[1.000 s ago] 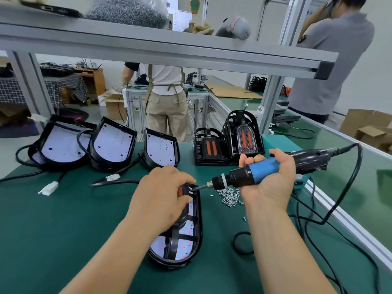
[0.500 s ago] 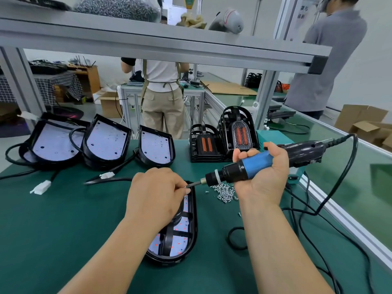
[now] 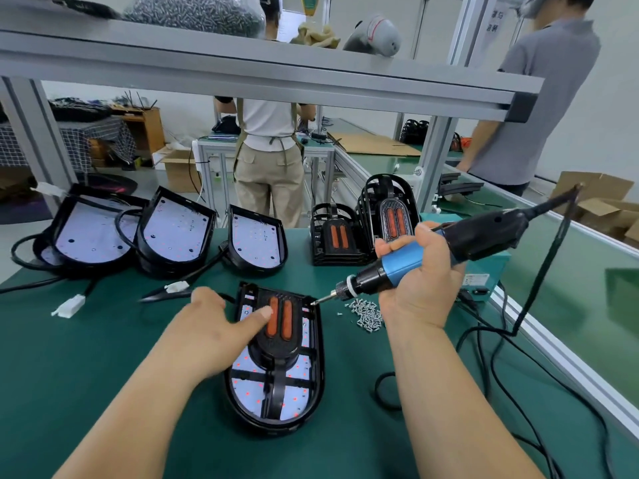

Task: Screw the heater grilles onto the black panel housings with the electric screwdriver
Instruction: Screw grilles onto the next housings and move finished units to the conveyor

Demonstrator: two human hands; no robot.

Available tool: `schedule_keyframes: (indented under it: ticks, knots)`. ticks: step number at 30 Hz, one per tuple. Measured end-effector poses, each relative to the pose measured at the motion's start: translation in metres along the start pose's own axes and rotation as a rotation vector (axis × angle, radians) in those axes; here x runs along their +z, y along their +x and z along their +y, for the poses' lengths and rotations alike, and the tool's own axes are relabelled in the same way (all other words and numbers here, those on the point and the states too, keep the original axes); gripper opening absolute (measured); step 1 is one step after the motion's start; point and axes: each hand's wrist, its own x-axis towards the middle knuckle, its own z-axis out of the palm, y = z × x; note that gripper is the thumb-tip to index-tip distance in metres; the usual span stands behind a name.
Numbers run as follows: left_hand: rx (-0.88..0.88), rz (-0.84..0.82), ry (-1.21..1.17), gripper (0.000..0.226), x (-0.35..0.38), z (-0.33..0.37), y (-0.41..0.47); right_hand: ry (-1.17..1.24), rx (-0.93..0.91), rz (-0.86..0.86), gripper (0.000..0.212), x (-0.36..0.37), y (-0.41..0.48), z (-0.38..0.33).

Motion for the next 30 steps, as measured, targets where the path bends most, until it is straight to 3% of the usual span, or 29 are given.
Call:
schedule_keyframes:
  ticks: [4, 7, 9, 11, 15, 17, 30]
  knots:
    - [-0.080, -0.281, -0.349, 0.068, 0.007, -0.001, 0.003, -0.045, -0.021, -0.038, 0.012, 0.004, -0.001, 0.006]
    - [-0.095, -0.405, -0.566, 0.024, 0.013, 0.000, 0.001, -0.064, -0.020, -0.034, 0.014, 0.006, 0.000, 0.005]
    - [-0.077, -0.415, -0.676, 0.009, 0.018, 0.000, 0.003, -0.062, -0.012, -0.023, 0.015, 0.007, -0.001, 0.001]
    - [-0.019, -0.389, -0.739, 0.012, 0.020, 0.002, 0.004, -0.032, -0.020, -0.014, 0.014, 0.007, -0.002, -0.005]
    - [0.091, -0.283, -0.757, 0.058, 0.020, 0.008, 0.003, 0.028, -0.061, -0.014, 0.015, 0.009, -0.002, -0.018]
    - [0.134, -0.241, -0.725, 0.066, 0.020, 0.011, 0.001, 0.043, -0.070, -0.031, 0.015, 0.010, -0.002, -0.023]
    - [0.220, -0.170, -0.710, 0.064, 0.023, 0.009, -0.003, 0.053, -0.090, -0.031, 0.013, 0.011, -0.002, -0.028]
